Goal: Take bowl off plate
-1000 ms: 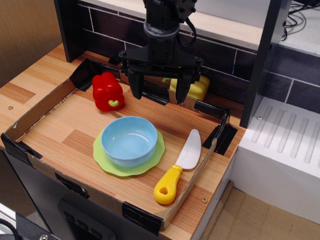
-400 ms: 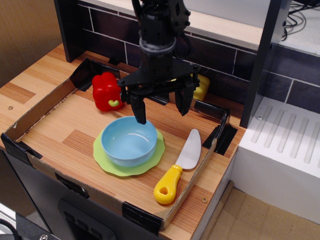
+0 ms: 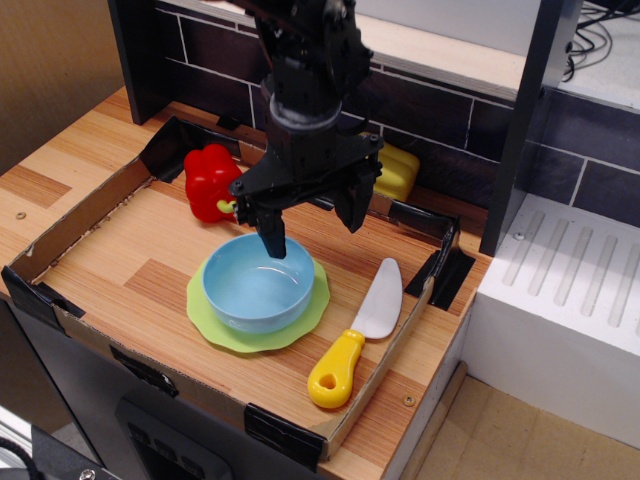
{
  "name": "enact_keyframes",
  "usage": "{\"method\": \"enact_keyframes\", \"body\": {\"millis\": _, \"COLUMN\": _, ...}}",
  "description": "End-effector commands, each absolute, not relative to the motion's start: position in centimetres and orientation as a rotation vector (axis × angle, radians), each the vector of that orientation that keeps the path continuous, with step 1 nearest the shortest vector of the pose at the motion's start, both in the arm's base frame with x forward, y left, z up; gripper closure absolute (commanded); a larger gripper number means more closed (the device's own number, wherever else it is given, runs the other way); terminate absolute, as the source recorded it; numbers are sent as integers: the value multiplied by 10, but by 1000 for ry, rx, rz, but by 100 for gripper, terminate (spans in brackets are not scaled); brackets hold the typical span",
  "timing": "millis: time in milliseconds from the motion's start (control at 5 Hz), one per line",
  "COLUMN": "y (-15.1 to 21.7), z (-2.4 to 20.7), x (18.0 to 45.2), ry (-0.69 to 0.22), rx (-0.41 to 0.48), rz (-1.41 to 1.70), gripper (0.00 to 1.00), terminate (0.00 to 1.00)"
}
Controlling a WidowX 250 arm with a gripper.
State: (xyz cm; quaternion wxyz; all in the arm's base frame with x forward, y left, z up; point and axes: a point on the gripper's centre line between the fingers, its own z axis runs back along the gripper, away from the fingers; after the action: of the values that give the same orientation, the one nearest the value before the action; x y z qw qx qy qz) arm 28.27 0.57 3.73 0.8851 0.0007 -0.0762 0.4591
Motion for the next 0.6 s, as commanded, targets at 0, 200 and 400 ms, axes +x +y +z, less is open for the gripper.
{"method": "enact_keyframes", "body": {"millis": 0, "y": 1, "z": 27, "x": 278, "ry": -206, "rx": -15, "rz": 1016, "gripper": 0, "terminate": 0}}
{"method": "enact_keyframes", "body": {"millis": 200, "y": 2, "z": 24, "x": 280, "ry": -207, "rx": -39, "rz": 1063, "gripper": 100, "terminate": 0}}
{"method": "enact_keyframes", "body": {"millis": 400, "y": 3, "z": 21, "x": 281, "ry": -178, "rx": -54, "rz": 1075, "gripper": 100, "terminate": 0}}
